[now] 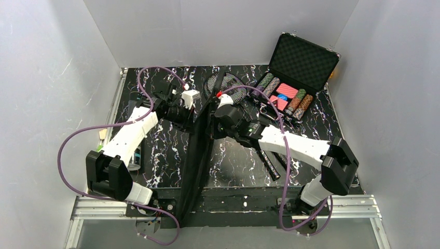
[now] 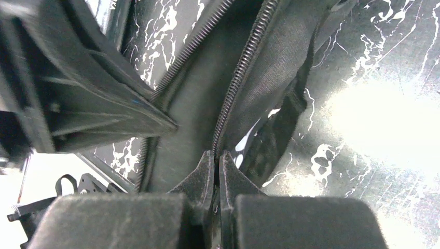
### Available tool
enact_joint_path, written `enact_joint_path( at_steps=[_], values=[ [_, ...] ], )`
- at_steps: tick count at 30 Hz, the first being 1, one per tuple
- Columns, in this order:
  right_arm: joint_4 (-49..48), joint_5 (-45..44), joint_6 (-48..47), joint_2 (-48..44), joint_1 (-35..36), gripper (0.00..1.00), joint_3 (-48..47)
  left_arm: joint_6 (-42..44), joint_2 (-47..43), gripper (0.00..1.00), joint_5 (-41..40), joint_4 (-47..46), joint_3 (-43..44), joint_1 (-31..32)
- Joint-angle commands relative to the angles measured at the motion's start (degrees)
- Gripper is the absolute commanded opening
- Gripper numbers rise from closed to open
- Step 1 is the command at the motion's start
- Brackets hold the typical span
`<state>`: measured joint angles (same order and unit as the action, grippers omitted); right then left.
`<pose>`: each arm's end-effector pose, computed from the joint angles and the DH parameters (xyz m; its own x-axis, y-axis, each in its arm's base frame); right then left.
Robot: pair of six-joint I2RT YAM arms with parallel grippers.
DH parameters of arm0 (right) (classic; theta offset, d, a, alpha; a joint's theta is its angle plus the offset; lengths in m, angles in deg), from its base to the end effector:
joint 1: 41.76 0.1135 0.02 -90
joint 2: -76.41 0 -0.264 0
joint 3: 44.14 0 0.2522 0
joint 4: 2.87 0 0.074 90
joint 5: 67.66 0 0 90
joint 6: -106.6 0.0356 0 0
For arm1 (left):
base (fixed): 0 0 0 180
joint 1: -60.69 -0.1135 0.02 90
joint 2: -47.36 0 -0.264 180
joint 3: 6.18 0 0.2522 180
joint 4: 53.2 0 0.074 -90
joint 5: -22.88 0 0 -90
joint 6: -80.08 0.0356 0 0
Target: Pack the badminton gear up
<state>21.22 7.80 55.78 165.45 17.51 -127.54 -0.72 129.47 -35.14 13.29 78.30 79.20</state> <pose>0.1920 0.3055 0.2989 -0.6517 0.1004 -0.7518 -0.3985 0.7980 0.4521 0.2607 -0.1072 0.2917 -0.7641 0.3988 -0.5071 0.6186 0.6759 -0.4006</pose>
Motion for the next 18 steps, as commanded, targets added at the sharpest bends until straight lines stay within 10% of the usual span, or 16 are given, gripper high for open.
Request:
enact_joint_path(
  at_steps=[1,11,18],
  values=[
    [-2.1,6.8,1.1,-2.0,-4.1,0.01,3.0,-0.7,-0.4,0.0,-3.9,2.0,6.8,-0.8],
    [2.4,24.7,-4.2,5.9,-11.2,0.02,-9.0,-2.2,-2.5,0.0,-10.4,-0.9,7.6,-2.2],
    [4.4,27.6,-3.8,2.3,-17.9,0.34,-4.5,-3.6,2.5,0.0,-10.0,-2.0,7.8,-5.8]
  ],
)
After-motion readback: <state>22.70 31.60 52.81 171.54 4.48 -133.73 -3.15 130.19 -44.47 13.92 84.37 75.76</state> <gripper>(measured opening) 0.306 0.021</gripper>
